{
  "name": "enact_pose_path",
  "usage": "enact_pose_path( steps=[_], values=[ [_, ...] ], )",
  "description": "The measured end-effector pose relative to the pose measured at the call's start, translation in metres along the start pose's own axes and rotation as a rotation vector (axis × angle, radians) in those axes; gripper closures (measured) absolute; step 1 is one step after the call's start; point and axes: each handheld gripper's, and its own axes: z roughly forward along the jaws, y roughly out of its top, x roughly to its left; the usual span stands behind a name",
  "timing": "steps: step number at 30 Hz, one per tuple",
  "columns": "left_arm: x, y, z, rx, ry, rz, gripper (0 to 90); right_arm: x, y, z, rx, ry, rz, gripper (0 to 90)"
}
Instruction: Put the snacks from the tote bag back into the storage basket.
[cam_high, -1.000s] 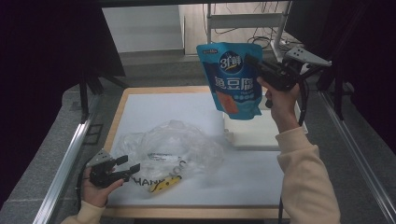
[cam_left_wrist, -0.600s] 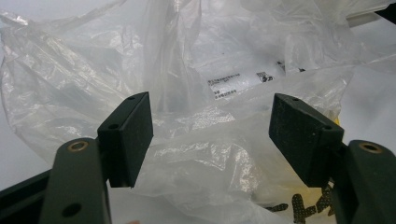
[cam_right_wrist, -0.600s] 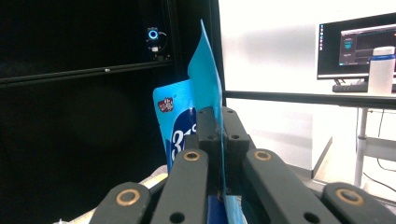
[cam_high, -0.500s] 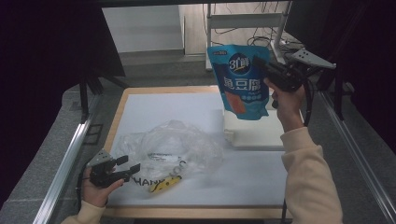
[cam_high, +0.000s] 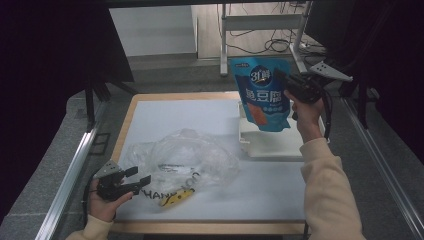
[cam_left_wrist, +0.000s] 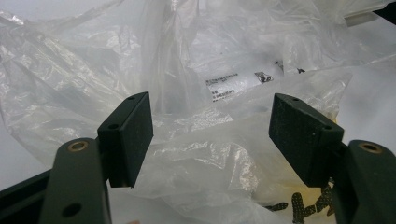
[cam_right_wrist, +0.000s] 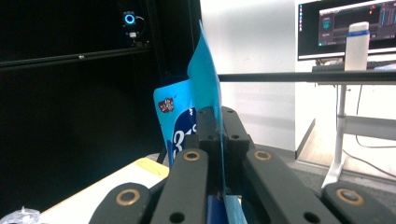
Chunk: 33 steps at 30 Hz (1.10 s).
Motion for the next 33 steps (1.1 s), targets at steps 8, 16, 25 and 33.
enact_pose_path(
  steps=[8,16,25,33],
  values=[
    [0.001,0.000,0.000,0.000,0.002,0.000,30.6,-0.008,-0.017,0.013,0.021,-0.005,0.021,88.5],
    [0.001,0.000,-0.001,-0.003,0.001,-0.003,30.6,-0.009,-0.024,0.023,0.036,0.001,0.027,88.4],
    [0.001,0.000,-0.001,-0.003,0.001,-0.003,30.6,-0.016,-0.035,0.024,0.077,-0.009,0.034,88.4],
    [0.001,0.000,-0.001,-0.004,0.002,0.001,30.6,-0.019,-0.034,0.025,0.081,-0.005,0.026,88.1]
  ],
)
